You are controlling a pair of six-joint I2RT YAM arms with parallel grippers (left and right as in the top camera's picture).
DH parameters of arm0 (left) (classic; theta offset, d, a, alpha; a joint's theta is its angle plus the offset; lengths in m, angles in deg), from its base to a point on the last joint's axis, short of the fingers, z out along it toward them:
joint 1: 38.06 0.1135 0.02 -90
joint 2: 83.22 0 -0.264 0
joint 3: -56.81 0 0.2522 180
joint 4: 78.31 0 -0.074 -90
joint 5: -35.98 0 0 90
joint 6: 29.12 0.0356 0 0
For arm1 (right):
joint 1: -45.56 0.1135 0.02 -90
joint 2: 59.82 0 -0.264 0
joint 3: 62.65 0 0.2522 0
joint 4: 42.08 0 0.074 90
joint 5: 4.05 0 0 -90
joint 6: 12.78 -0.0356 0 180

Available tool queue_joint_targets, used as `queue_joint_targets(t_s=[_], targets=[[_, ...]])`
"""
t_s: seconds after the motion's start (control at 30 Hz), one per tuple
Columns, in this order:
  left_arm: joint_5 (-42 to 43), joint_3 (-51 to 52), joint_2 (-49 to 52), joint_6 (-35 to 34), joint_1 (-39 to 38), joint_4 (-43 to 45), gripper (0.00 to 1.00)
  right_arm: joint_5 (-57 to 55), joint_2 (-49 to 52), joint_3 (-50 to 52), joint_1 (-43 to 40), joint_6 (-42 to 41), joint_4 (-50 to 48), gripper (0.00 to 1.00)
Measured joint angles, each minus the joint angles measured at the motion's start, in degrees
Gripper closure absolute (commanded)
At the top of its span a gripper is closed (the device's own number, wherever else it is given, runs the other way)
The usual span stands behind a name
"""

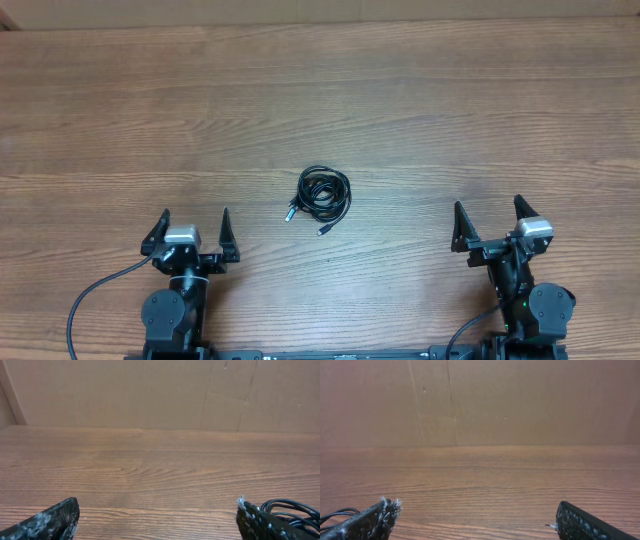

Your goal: Untangle cables

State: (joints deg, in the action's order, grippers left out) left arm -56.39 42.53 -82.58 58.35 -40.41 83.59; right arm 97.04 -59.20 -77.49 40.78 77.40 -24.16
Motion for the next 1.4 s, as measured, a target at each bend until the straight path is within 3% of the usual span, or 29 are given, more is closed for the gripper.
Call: queue_joint_targets(t_s=[1.23,1.4], targets=[[0.02,0.0,0.0,-0.04,0.0,0.02,0.0,0.04,0.0,0.0,0.0,0.02,-0.02,0.0],[4.39,0.0,0.0,-4.74,0.0,0.44,0.0,0.04,0.0,0.0,0.0,0.0,0.02,0.0]])
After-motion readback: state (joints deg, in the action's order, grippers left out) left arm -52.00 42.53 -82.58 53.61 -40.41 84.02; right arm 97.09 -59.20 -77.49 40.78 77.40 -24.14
